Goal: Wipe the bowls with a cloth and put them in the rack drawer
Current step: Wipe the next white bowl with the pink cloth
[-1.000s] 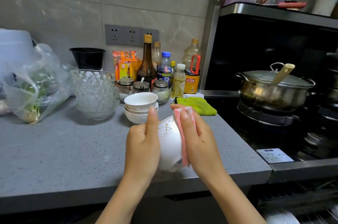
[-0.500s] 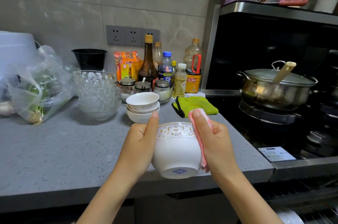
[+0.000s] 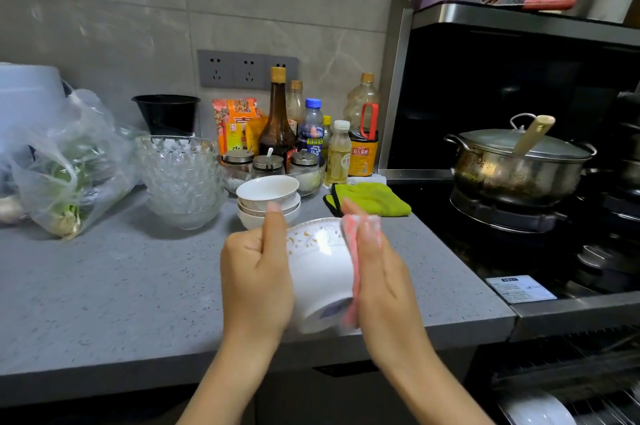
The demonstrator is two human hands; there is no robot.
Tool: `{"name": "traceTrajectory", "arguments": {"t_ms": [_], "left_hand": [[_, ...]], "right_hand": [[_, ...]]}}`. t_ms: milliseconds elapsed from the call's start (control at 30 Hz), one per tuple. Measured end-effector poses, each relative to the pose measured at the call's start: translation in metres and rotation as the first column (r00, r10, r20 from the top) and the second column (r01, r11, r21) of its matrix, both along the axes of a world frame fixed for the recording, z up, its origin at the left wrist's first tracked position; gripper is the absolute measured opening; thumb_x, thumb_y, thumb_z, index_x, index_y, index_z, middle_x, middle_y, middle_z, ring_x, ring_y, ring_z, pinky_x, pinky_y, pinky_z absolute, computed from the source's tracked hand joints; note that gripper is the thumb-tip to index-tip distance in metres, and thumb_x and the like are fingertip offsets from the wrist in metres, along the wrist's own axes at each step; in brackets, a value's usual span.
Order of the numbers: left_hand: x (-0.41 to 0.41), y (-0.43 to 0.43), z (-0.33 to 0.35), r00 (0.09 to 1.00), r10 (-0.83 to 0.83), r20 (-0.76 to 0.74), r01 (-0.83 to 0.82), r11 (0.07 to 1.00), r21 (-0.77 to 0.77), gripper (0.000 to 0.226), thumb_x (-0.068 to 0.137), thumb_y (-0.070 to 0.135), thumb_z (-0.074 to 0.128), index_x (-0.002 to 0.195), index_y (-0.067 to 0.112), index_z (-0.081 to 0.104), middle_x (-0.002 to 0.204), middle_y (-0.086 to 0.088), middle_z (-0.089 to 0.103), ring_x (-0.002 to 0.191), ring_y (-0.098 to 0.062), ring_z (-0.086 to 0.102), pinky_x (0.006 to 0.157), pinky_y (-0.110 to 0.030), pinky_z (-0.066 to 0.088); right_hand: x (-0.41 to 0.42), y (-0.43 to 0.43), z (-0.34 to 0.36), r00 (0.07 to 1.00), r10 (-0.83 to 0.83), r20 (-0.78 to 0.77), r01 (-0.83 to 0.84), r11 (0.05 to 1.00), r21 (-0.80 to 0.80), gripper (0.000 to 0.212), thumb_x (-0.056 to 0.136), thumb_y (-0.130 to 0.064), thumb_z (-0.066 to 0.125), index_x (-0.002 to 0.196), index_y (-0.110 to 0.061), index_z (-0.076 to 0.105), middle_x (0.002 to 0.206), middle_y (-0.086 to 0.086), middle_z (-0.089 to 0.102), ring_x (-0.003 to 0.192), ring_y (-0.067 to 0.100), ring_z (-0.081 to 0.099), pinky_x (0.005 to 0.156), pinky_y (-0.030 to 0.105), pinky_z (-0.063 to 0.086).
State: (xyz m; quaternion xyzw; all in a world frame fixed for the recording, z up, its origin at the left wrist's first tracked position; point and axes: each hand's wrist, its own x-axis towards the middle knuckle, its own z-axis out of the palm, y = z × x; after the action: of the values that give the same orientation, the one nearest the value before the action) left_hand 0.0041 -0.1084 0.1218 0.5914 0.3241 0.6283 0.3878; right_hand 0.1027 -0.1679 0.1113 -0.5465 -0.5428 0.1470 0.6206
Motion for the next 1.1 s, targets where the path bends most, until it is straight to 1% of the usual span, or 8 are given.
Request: {"name": "traceTrajectory", "arguments": {"t_ms": [133,233,367,567,767,900,967,1100], "left_hand": [[0.011,-0.008,-0.003,0.992,0.087,-0.090,-0.084,0.996,0.035,0.074,0.083,0.063,0.033,0.046,0.000,0.041,0.038,-0.008,0.040,0.041,-0.025,0.034,0.046,-0.050,0.035],[0.011,-0.011,-0.006,0.988,0.102,-0.120,-0.094,0.993,0.068,0.068,0.083,0.063,0.034,0.045,0.007,0.037,0.037,-0.004,0.033,0.041,-0.024,0.030,0.043,-0.042,0.028],[0.006,-0.003,-0.011,0.992,-0.056,0.112,0.065,0.995,-0.079,0.075,0.077,0.063,0.046,0.051,-0.006,0.035,0.052,-0.011,0.040,0.053,-0.022,0.036,0.052,-0.038,0.025],[0.011,-0.008,-0.009,0.997,0.042,-0.072,-0.038,0.997,0.068,0.068,0.086,0.056,0.042,0.043,0.003,0.041,0.037,-0.007,0.039,0.042,-0.021,0.032,0.043,-0.035,0.027],[0.003,-0.007,-0.005,0.946,-0.093,0.311,0.135,0.984,-0.115,0.074,0.080,0.051,0.064,0.058,-0.016,0.045,0.063,-0.015,0.046,0.054,-0.023,0.041,0.051,-0.029,0.030],[-0.002,-0.011,-0.001,0.905,-0.054,0.422,0.154,0.967,-0.206,0.059,0.093,0.032,0.048,0.036,0.018,0.049,0.039,0.000,0.048,0.037,-0.009,0.047,0.039,-0.015,0.033],[-0.003,-0.011,0.000,0.903,-0.094,0.419,0.192,0.961,-0.198,0.051,0.085,0.040,0.051,0.037,0.022,0.045,0.039,0.003,0.046,0.037,-0.007,0.047,0.040,-0.017,0.033],[-0.005,-0.008,-0.003,0.926,-0.198,0.321,0.265,0.947,-0.181,0.058,0.074,0.051,0.049,0.068,-0.006,0.055,0.056,-0.012,0.047,0.048,-0.016,0.048,0.045,-0.021,0.037]], "right_hand": [[-0.016,-0.001,-0.003,0.913,-0.160,0.376,0.109,0.982,0.154,0.049,0.097,-0.055,0.022,0.142,-0.044,0.034,0.151,-0.029,0.026,0.143,-0.003,0.018,0.117,0.029,0.022],[-0.005,0.002,-0.004,0.928,-0.122,0.351,0.060,0.981,0.183,0.045,0.099,-0.048,0.026,0.141,-0.039,0.042,0.148,-0.021,0.038,0.140,0.000,0.028,0.111,0.028,0.032],[0.003,-0.003,0.007,0.963,0.189,-0.194,-0.192,0.981,0.005,0.038,0.100,-0.052,0.027,0.132,-0.047,0.047,0.133,-0.023,0.052,0.117,-0.012,0.048,0.060,0.015,0.051],[-0.008,0.002,-0.001,0.855,-0.189,0.483,0.108,0.976,0.190,0.048,0.101,-0.047,0.023,0.138,-0.029,0.047,0.138,-0.017,0.049,0.134,0.002,0.038,0.109,0.026,0.033],[0.006,0.001,0.017,0.971,0.094,-0.221,-0.115,0.989,-0.088,0.036,0.100,-0.043,0.031,0.115,-0.038,0.063,0.103,-0.037,0.063,0.060,-0.005,0.057,0.043,0.013,0.039],[0.003,-0.005,0.025,0.922,0.097,-0.375,-0.160,0.977,-0.142,0.023,0.100,-0.040,0.027,0.102,-0.045,0.050,0.081,-0.046,0.057,0.071,-0.011,0.063,0.081,0.055,0.044],[0.003,-0.006,0.025,0.917,0.092,-0.389,-0.135,0.987,-0.085,0.039,0.097,-0.041,0.032,0.089,-0.028,0.068,0.083,-0.008,0.070,0.079,0.024,0.061,0.070,0.059,0.037],[0.008,-0.006,0.023,0.895,0.026,-0.445,-0.052,0.998,-0.044,0.041,0.081,-0.060,0.056,0.050,-0.034,0.064,0.046,-0.002,0.047,0.042,0.014,0.048,0.047,0.032,0.030]]}}
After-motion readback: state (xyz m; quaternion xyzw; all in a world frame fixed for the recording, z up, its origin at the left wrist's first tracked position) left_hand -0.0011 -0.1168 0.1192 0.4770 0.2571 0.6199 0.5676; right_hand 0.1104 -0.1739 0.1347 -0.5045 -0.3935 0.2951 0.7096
